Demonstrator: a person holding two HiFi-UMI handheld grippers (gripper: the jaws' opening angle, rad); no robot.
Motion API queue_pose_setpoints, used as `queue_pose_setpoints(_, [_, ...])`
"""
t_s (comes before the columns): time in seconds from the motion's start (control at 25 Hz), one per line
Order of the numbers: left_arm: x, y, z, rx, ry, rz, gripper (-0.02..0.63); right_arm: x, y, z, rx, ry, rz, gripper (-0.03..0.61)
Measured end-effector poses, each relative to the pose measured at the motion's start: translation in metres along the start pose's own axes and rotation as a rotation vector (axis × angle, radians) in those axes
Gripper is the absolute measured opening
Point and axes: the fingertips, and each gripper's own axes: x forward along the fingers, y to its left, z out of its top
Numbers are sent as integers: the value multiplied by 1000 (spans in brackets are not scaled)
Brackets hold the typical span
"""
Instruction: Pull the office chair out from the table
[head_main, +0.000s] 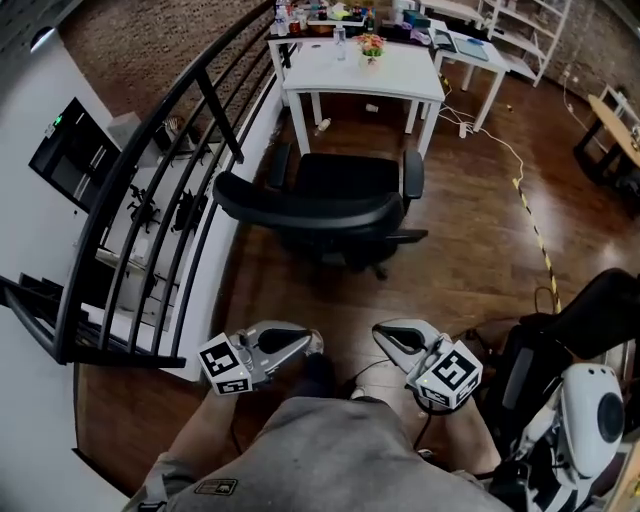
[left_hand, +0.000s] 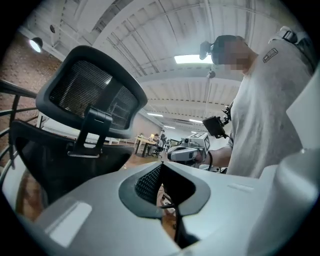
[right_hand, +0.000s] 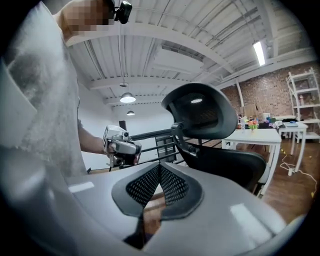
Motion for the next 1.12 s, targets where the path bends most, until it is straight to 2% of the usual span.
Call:
queue_pose_setpoints(0.24, [0, -45, -27, -46, 15, -11, 0, -4, 48, -23, 9, 33, 85, 8])
queue_pose_setpoints(0.4, [3, -60, -33, -63, 23, -52, 0, -4, 73, -31, 16, 61, 118, 8])
queue_pose_setpoints(0.76, [-15, -69, -34, -65, 59, -181, 0, 18, 109, -37, 42, 95, 94, 8])
queue_pose_setpoints(1.12, [-45, -78, -57, -112, 99, -217, 0, 40, 147, -52, 88, 138, 115, 8])
